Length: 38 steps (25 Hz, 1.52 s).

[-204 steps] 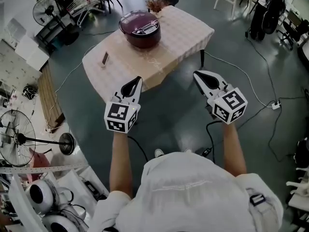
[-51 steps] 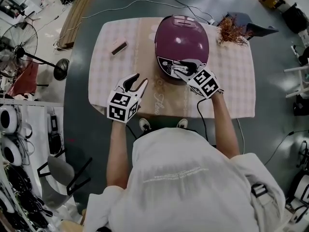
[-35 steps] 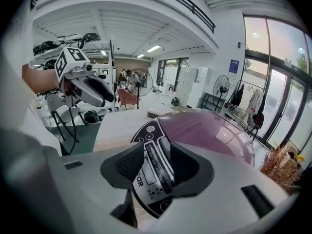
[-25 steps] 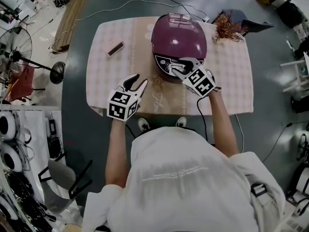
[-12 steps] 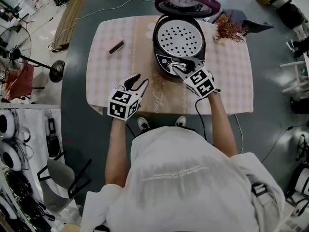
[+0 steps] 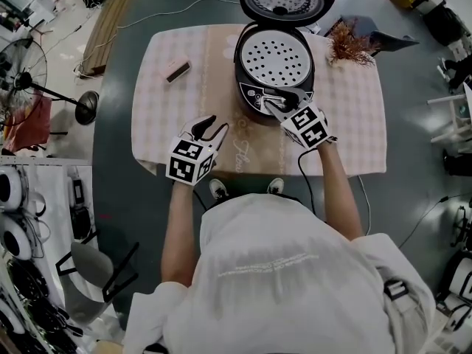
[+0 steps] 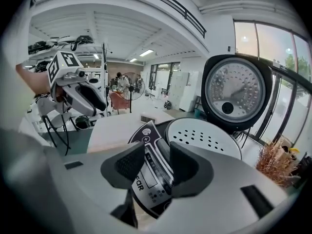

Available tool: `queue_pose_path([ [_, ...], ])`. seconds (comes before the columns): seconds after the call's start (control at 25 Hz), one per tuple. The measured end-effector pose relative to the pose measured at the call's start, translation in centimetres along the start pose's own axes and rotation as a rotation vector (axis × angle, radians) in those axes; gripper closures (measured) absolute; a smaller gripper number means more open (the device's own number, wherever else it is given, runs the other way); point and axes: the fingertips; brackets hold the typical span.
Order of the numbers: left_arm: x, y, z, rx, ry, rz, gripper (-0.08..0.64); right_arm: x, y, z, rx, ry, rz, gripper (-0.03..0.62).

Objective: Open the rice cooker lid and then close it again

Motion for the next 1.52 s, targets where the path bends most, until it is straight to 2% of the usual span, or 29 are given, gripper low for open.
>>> queue_pose_path([
  [0.52, -0.9, 0.1, 1.0, 0.019, -0.024, -0.002, 0.400, 0.1, -0.6, 0.5, 0.047, -0.060, 0.053, 0.437],
  [0.56, -1.2, 0.1, 1.1, 0.021, -0.029, 0.004, 0.400, 0.2, -0.9, 0.5, 0.060, -0.062, 0.061, 0.439],
  [0.64, -1.9, 0.0, 1.3, 0.021, -0.037, 0.029, 0.400, 0.3, -1.5, 0.5, 0.084, -0.059, 0.090, 0.487],
  [0.72, -2.7, 0.0, 1.5, 0.011, -0.038, 0.075, 0.400, 0.1, -1.9, 0.2, 0.086, -0.068, 0.142, 0.491],
  [0.84, -4.2, 0.3, 1.8, -0.005, -0.050, 0.130, 0.400, -0.9, -2.7, -1.0, 0.101, -0.134, 0.224, 0.491],
  [1.08, -7.7, 0.2, 1.6, -0.023, -0.113, 0.172, 0.403, -2.5, -6.0, -6.1, 0.215, -0.235, 0.292, 0.491],
  [1.28, -10.6, -0.7, 1.0, -0.013, -0.168, 0.213, 0.403, -3.3, -7.9, -11.2, 0.325, -0.250, 0.258, 0.489],
  [1.52, -13.7, -1.5, 0.0, -0.014, -0.232, 0.233, 0.403, -3.2, -9.7, -16.1, 0.409, -0.282, 0.261, 0.489],
])
Point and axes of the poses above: the fingertips, and each gripper's own axes: z forward along the fingers, y to its left, x out of its underside, and after that the axes turned 2 degrees about z, right-handed
